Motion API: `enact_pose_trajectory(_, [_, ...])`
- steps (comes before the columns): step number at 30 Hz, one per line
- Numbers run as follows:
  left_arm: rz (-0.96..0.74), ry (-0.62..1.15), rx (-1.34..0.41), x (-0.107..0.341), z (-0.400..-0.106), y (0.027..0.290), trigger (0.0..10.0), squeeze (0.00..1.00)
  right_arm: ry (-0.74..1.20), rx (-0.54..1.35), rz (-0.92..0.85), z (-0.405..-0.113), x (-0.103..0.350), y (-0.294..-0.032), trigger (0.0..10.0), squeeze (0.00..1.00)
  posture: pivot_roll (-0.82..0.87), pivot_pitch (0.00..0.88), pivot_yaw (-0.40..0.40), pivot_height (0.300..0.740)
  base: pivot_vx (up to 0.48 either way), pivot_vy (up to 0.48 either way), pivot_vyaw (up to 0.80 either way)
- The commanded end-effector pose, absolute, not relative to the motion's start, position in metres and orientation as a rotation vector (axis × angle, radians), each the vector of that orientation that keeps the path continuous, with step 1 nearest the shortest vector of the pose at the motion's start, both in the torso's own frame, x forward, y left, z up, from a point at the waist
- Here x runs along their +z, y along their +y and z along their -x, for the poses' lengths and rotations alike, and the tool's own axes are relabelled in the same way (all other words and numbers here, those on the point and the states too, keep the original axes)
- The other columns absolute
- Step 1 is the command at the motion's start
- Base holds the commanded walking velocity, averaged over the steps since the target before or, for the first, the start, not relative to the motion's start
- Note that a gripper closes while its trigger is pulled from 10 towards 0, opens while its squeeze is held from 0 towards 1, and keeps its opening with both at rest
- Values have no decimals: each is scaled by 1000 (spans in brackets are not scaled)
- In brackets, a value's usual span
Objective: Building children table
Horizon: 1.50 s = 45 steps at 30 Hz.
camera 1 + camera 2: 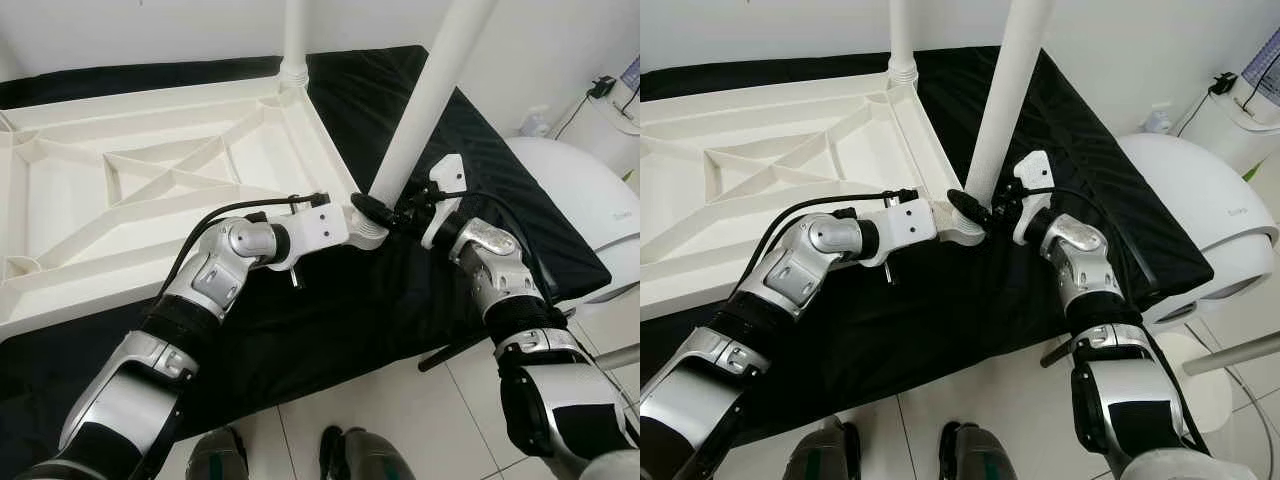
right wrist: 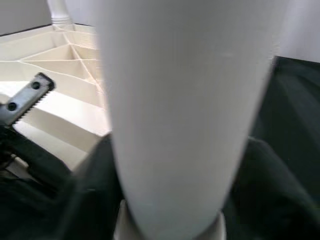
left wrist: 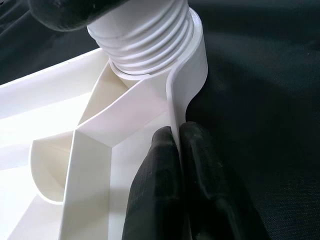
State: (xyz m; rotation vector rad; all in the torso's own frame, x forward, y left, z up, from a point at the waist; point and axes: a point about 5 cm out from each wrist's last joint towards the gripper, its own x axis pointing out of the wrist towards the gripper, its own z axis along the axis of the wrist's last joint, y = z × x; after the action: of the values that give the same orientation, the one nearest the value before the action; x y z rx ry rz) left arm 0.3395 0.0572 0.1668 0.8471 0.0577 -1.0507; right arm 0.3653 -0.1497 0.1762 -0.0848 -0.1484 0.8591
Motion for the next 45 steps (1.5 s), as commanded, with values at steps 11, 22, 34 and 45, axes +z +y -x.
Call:
enact_pose_trajectory(11, [-887, 66, -1044, 161, -338, 58, 10000, 0, -148, 826, 62, -365, 171, -153, 10000, 0, 11, 109, -43, 740, 0, 0, 0])
enact_pose_trajectory(22, [-883, 69, -1046, 160, -337, 58, 10000, 0, -175, 762, 33, -364, 173, -145, 10000, 0, 9, 114, -48, 740, 0, 0, 0])
enact_pose_trajectory(34, [-882, 70, -1058, 158, -334, 58, 10000, 0, -179, 617, 1, -363, 174, -127, 10000, 0, 15, 116, -49, 740, 0, 0, 0])
enact_pose_trajectory(45, [-885, 74, -1062, 157, -333, 59, 10000, 0, -199, 523, -64, -351, 172, -108, 10000, 0, 19, 115, -54, 740, 0, 0, 0])
